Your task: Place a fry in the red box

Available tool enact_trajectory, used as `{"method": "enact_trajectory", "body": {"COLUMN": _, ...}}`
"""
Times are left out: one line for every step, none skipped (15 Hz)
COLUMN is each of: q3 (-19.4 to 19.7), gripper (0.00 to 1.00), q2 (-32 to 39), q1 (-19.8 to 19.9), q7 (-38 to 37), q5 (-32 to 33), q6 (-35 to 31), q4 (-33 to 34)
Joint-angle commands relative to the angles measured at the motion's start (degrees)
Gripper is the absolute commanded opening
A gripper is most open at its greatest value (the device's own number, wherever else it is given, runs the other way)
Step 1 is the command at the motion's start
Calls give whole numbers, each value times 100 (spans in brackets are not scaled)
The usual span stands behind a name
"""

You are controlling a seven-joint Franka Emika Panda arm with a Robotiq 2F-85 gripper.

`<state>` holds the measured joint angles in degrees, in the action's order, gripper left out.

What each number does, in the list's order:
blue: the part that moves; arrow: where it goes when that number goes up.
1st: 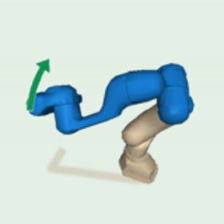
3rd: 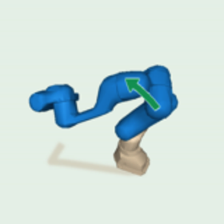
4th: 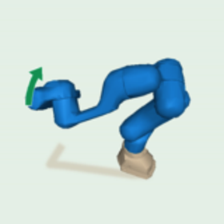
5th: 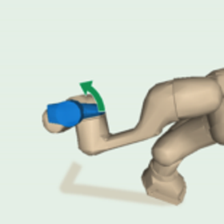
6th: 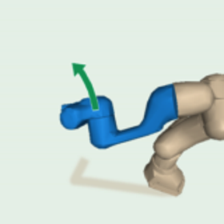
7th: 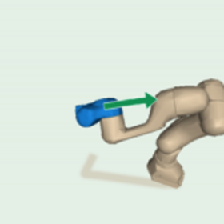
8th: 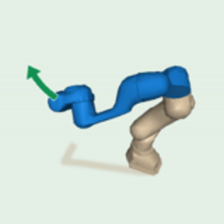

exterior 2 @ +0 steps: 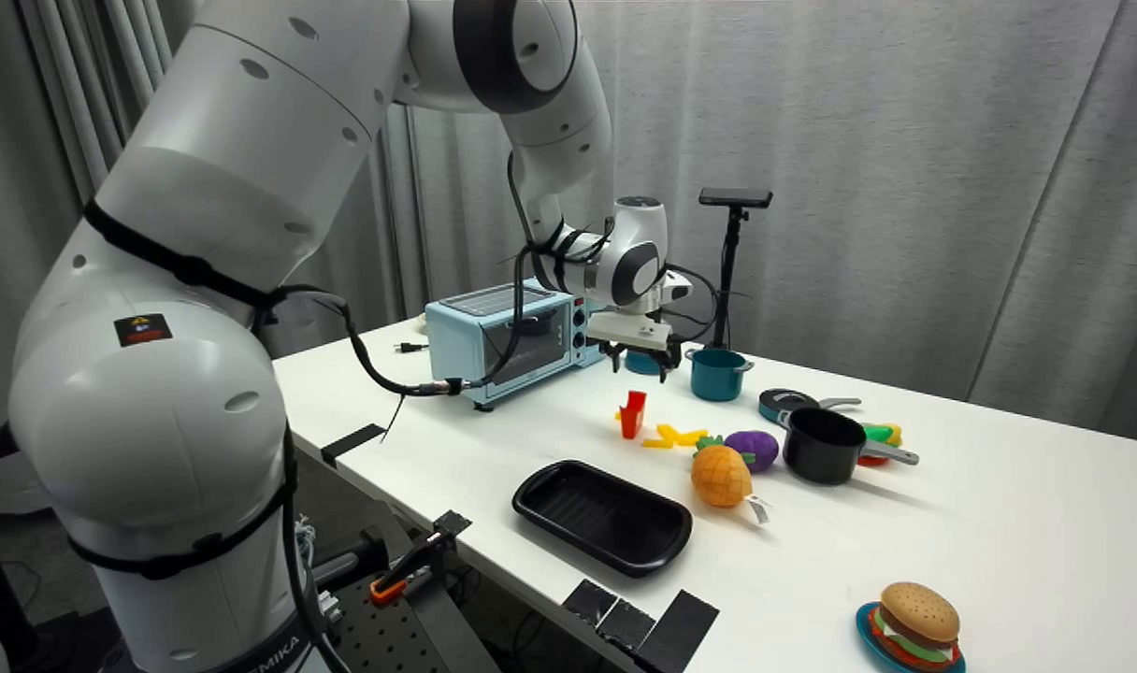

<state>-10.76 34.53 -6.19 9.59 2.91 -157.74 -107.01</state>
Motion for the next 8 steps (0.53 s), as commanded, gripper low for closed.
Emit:
{"method": "enact_trajectory", "body": {"q3": -179, "gripper": 100, "q2": -416, "q1": 183, "q7": 146, "q5": -213, "q6": 10, "q4": -363}}
{"method": "enact_trajectory", "body": {"q3": -185, "gripper": 100, "q2": -489, "q1": 192, "q7": 148, "q5": -236, "q6": 17, "q4": -416}}
{"method": "enact_trajectory", "body": {"q3": -190, "gripper": 100, "q2": -568, "q1": 205, "q7": 158, "q5": -255, "q6": 20, "q4": -469}}
{"method": "enact_trajectory", "body": {"q3": -202, "gripper": 100, "q2": -646, "q1": 225, "q7": 172, "q5": -278, "q6": 24, "q4": -523}}
{"method": "enact_trajectory", "body": {"q3": -187, "gripper": 100, "q2": -729, "q1": 223, "q7": 167, "q5": -276, "q6": 16, "q4": -585}}
{"method": "enact_trajectory", "body": {"q3": -172, "gripper": 100, "q2": -797, "q1": 222, "q7": 157, "q5": -273, "q6": 28, "q4": -632}}
{"method": "enact_trajectory", "body": {"q3": -161, "gripper": 100, "q2": -873, "q1": 230, "q7": 153, "q5": -274, "q6": 32, "q4": -682}}
{"method": "enact_trajectory", "body": {"q3": -132, "gripper": 100, "q2": -954, "q1": 223, "q7": 116, "q5": -265, "q6": 12, "q4": -748}}
